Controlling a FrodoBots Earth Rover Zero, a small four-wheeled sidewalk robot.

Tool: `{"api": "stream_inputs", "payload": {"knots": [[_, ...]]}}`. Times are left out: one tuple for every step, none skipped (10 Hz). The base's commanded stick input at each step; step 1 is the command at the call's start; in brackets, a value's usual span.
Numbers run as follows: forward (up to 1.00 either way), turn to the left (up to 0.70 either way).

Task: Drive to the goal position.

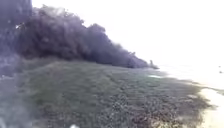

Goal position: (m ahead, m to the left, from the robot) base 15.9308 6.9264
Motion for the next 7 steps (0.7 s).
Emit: {"api": "stream_inputs", "payload": {"knots": [[0.6, 0.15], [0.6, 0.15], [0.6, 0.15], [0.6, 0.06], [0.6, 0.02], [0.6, 0.0], [0.6, 0.0]]}}
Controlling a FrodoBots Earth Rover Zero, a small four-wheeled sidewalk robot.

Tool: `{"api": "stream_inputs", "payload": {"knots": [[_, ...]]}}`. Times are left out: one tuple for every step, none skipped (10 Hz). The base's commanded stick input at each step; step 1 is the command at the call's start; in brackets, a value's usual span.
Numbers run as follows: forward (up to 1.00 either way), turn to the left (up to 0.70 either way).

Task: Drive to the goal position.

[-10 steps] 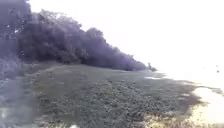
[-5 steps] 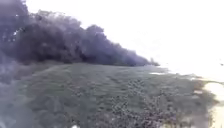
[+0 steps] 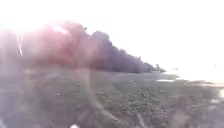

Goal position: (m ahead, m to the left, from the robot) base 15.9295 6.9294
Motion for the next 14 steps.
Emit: {"api": "stream_inputs", "payload": {"knots": [[0.6, 0.0], [0.6, 0.0], [0.6, 0.0], [0.6, 0.0], [0.6, 0.0], [0.6, 0.0], [0.6, 0.0], [0.6, 0.0], [0.6, 0.0], [0.6, 0.0], [0.6, 0.0], [0.6, 0.0], [0.6, 0.0], [0.6, 0.0]]}}
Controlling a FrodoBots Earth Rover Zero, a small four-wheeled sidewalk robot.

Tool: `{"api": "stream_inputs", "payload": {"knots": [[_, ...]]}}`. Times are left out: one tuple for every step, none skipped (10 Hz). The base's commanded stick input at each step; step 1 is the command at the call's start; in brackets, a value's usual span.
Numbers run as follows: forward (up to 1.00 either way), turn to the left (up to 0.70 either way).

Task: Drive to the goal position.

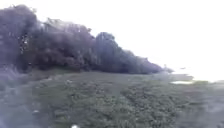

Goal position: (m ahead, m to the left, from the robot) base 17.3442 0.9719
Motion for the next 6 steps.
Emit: {"api": "stream_inputs", "payload": {"knots": [[0.6, 0.0], [0.6, 0.0], [0.6, 0.0], [0.6, 0.0], [0.6, 0.0], [0.6, 0.0]]}}
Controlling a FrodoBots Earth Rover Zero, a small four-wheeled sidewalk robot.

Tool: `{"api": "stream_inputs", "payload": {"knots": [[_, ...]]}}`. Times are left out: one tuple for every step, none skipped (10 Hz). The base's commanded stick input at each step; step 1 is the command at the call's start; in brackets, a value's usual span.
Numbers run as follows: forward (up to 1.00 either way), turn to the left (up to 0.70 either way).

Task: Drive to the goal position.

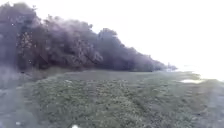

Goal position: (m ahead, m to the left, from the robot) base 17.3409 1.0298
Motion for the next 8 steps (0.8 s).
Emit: {"api": "stream_inputs", "payload": {"knots": [[0.6, 0.0], [0.6, 0.0], [0.6, 0.0], [0.6, 0.0], [0.6, 0.0], [0.6, 0.0], [0.6, 0.0], [0.6, 0.0]]}}
